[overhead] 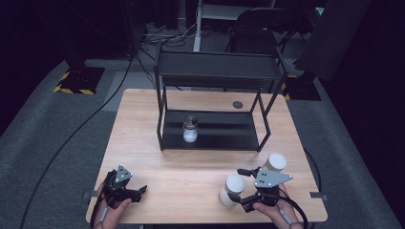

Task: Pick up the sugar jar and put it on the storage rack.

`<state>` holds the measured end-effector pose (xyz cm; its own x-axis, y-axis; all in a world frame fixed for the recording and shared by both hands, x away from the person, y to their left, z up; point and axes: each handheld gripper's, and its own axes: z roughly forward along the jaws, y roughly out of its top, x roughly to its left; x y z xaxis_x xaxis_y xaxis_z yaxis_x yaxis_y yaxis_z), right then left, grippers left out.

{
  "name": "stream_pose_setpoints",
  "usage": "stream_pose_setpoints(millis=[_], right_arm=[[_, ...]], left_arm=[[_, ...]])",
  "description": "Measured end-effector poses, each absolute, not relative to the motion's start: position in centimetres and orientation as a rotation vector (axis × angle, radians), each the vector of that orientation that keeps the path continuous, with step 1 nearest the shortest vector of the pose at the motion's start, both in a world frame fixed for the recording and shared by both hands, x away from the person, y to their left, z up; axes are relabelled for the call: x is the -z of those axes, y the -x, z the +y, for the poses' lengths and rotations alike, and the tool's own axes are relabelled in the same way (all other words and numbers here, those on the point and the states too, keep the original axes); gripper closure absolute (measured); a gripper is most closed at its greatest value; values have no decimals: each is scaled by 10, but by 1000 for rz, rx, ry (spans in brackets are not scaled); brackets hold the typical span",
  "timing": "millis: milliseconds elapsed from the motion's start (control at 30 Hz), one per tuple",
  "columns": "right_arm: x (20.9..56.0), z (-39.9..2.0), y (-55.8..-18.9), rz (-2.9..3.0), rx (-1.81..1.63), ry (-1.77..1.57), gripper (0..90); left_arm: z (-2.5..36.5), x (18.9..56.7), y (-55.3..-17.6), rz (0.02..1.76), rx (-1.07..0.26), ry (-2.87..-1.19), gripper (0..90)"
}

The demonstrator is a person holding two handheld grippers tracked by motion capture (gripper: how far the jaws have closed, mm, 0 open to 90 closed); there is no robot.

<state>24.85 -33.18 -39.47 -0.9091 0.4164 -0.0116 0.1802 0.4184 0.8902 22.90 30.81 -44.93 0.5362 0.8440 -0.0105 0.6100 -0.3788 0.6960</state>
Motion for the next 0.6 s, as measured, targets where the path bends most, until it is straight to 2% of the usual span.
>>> stream_pose_setpoints(millis=[200,400,600], right_arm=[[400,-329,-252,2460,-1468,-539,197],[404,-327,-255,2476,-1464,-523,327],[401,-325,-257,2487,-1451,-513,335]], left_arm=[[308,449,-229,1171,-462,-2121,33],[308,449,-229,1171,-462,-2121,32],[308,449,-229,1171,-462,-2121,32]])
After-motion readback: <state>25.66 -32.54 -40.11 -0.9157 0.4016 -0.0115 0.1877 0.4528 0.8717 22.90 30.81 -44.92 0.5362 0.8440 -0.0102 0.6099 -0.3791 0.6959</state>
